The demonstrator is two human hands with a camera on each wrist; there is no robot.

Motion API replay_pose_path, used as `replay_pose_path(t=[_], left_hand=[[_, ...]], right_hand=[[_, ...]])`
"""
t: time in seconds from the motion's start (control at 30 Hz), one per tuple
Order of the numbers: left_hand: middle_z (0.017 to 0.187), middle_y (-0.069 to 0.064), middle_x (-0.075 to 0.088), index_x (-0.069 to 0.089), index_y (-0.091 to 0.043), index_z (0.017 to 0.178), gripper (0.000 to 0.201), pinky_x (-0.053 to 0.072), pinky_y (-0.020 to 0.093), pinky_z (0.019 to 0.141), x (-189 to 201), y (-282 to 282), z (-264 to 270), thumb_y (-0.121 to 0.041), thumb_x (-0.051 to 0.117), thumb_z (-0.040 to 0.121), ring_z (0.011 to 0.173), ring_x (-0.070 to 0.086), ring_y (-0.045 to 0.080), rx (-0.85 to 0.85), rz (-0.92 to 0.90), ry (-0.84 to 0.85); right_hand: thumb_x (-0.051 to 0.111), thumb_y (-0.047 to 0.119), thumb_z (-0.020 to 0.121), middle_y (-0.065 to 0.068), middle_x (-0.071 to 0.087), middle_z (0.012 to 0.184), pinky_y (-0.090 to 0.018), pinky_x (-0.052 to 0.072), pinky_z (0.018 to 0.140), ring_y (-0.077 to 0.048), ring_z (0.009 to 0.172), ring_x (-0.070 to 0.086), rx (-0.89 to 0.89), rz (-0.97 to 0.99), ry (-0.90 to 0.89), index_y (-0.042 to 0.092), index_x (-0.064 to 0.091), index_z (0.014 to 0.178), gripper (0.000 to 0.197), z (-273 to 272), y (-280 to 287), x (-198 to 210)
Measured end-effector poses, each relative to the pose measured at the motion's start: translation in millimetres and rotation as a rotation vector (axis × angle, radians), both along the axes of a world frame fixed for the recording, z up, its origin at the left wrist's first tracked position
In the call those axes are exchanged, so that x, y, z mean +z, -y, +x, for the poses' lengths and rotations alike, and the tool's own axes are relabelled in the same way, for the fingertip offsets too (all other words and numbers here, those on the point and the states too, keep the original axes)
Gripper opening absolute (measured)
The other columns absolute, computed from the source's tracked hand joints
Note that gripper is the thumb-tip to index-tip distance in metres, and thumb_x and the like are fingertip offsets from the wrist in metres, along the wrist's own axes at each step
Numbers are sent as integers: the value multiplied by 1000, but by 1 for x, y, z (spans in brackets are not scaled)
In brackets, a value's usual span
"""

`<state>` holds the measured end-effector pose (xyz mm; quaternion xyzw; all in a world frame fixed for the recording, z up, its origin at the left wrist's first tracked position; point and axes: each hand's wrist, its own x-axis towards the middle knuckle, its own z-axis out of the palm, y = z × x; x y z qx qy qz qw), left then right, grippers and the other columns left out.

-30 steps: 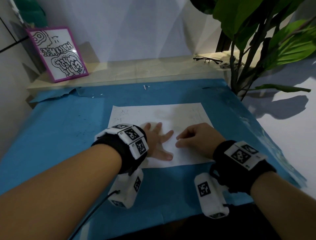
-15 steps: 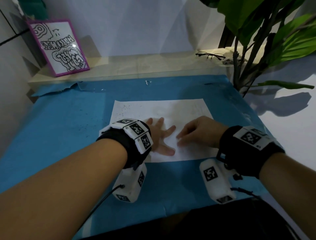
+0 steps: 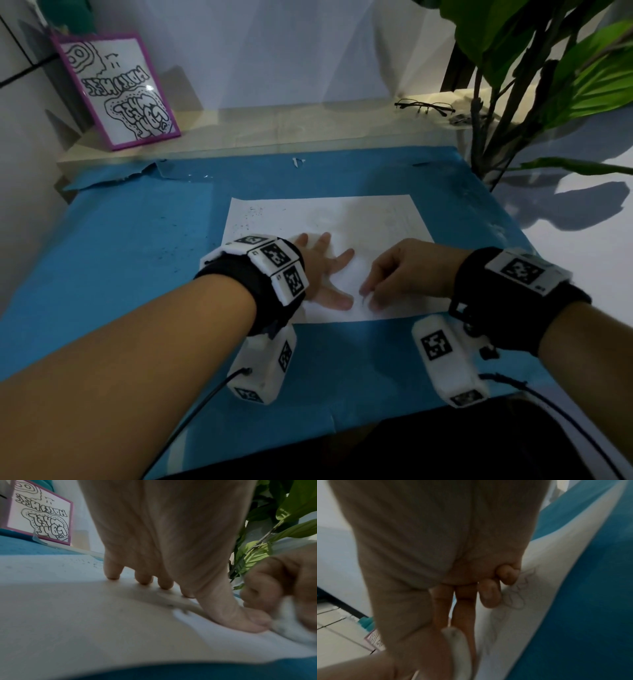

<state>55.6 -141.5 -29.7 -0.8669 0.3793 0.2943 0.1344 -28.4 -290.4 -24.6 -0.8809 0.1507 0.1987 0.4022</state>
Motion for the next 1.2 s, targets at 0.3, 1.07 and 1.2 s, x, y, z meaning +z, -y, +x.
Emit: replay_pose_path(t=[0.3, 1.07, 1.2], left_hand=[[157, 2, -23, -17, -44, 145, 92, 0, 55, 114, -6, 2, 4, -74, 41, 81, 144, -12, 37, -15, 11, 11], [157, -1, -24, -14, -45, 146, 89, 0, 54, 114, -2, 1, 2, -69, 44, 84, 145, -14, 33, 6, -24, -21], [157, -2, -25, -14, -45, 146, 89, 1, 56, 113, -3, 1, 2, -70, 43, 84, 145, -14, 33, 8, -17, -15]], right_hand=[[81, 18, 66, 5, 73, 88, -23, 48, 85, -13, 92, 63, -18, -9, 32, 26, 75, 66, 10, 2, 3, -1], [81, 24, 66, 14, 70, 80, -18, 44, 77, -6, 87, 59, -20, -29, 15, 30, 73, 63, 11, -2, 10, -3], [81, 21, 66, 11, 72, 83, -23, 48, 84, -9, 89, 63, -117, -31, 136, 27, 71, 61, 13, 0, 12, -7]])
